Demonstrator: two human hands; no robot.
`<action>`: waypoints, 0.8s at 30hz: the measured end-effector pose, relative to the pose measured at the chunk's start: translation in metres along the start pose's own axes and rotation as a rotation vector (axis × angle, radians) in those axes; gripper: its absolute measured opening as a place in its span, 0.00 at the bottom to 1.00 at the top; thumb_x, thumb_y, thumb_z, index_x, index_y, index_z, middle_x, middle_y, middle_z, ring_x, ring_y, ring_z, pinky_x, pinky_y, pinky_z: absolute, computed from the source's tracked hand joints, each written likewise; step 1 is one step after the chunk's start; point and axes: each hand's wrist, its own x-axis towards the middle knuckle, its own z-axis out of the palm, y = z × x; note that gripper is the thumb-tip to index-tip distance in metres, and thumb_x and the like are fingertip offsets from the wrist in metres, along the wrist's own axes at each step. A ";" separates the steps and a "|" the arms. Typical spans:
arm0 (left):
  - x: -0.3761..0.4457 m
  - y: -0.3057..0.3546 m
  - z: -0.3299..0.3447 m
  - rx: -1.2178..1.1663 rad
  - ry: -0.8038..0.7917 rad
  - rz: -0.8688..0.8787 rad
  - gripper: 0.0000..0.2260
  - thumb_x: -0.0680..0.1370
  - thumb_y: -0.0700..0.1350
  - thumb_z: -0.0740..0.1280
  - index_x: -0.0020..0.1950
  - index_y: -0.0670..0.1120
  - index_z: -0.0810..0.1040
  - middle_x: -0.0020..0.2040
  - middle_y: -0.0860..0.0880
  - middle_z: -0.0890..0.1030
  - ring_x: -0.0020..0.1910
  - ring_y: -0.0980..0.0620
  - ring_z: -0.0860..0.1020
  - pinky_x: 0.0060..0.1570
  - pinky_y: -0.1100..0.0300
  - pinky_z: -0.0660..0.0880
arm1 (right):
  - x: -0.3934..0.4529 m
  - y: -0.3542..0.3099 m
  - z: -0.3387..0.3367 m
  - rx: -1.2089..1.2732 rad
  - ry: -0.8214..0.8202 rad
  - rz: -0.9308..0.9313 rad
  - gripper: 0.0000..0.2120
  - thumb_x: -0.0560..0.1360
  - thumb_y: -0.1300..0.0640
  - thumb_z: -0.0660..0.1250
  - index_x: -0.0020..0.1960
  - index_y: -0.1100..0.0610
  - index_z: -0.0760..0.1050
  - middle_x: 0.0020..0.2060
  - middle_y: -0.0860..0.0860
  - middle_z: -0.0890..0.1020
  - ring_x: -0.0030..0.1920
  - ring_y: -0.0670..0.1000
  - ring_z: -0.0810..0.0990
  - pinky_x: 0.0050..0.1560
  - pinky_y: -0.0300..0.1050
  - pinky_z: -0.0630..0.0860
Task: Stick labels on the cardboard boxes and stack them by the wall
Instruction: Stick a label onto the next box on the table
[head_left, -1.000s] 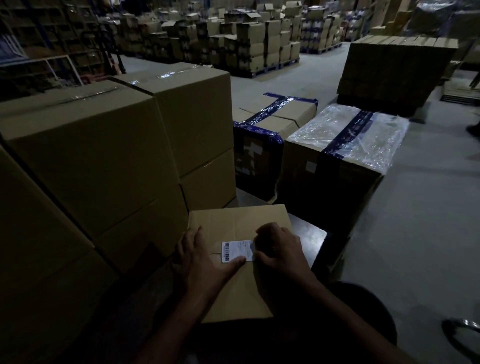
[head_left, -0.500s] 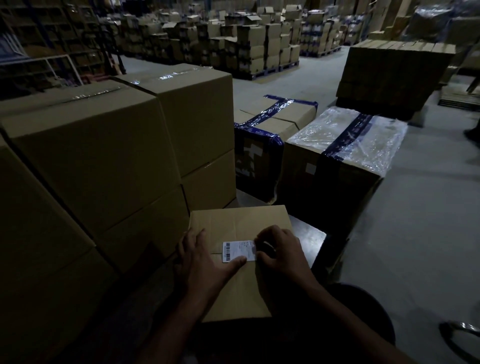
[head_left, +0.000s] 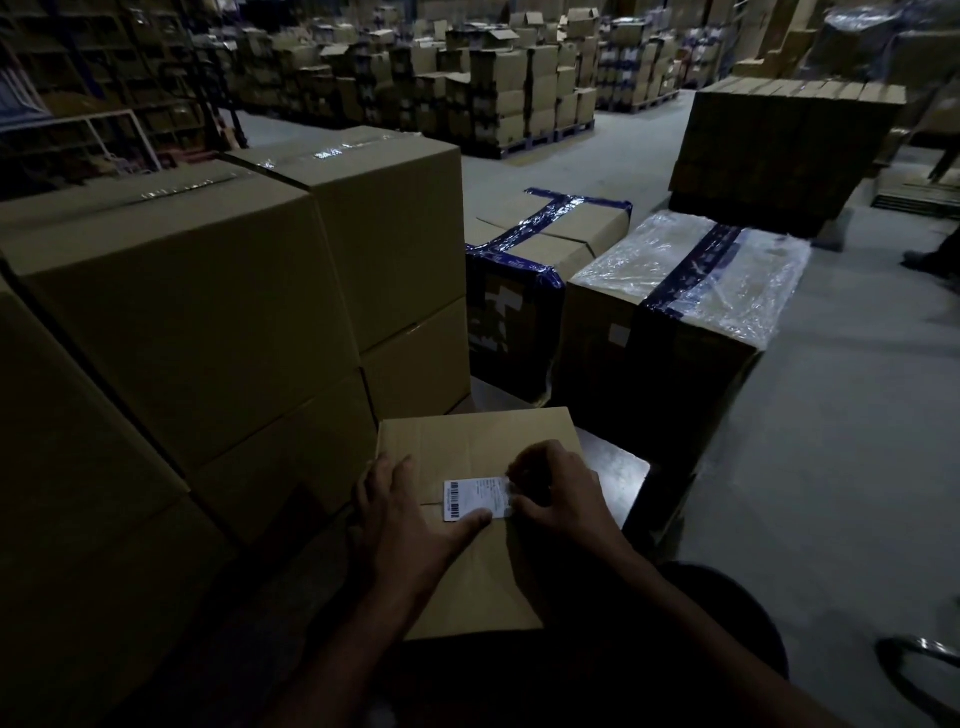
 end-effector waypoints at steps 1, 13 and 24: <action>0.000 0.000 0.000 0.001 0.002 -0.002 0.51 0.63 0.75 0.69 0.78 0.52 0.60 0.80 0.50 0.53 0.77 0.48 0.50 0.69 0.42 0.62 | 0.000 -0.001 0.001 -0.031 0.005 -0.009 0.17 0.68 0.51 0.74 0.51 0.43 0.69 0.51 0.44 0.80 0.53 0.40 0.75 0.59 0.48 0.75; 0.002 -0.001 0.000 0.028 0.008 0.003 0.51 0.62 0.78 0.66 0.78 0.51 0.61 0.80 0.49 0.56 0.79 0.47 0.51 0.72 0.43 0.62 | 0.004 -0.006 0.000 -0.113 -0.054 -0.035 0.16 0.70 0.49 0.73 0.51 0.41 0.67 0.53 0.38 0.78 0.61 0.47 0.73 0.63 0.52 0.67; 0.000 -0.002 0.002 -0.006 0.014 0.007 0.50 0.63 0.76 0.69 0.77 0.53 0.60 0.80 0.50 0.54 0.78 0.49 0.51 0.71 0.42 0.61 | 0.004 -0.012 -0.001 -0.031 -0.034 0.027 0.17 0.68 0.49 0.75 0.46 0.38 0.67 0.49 0.40 0.76 0.55 0.44 0.76 0.62 0.55 0.73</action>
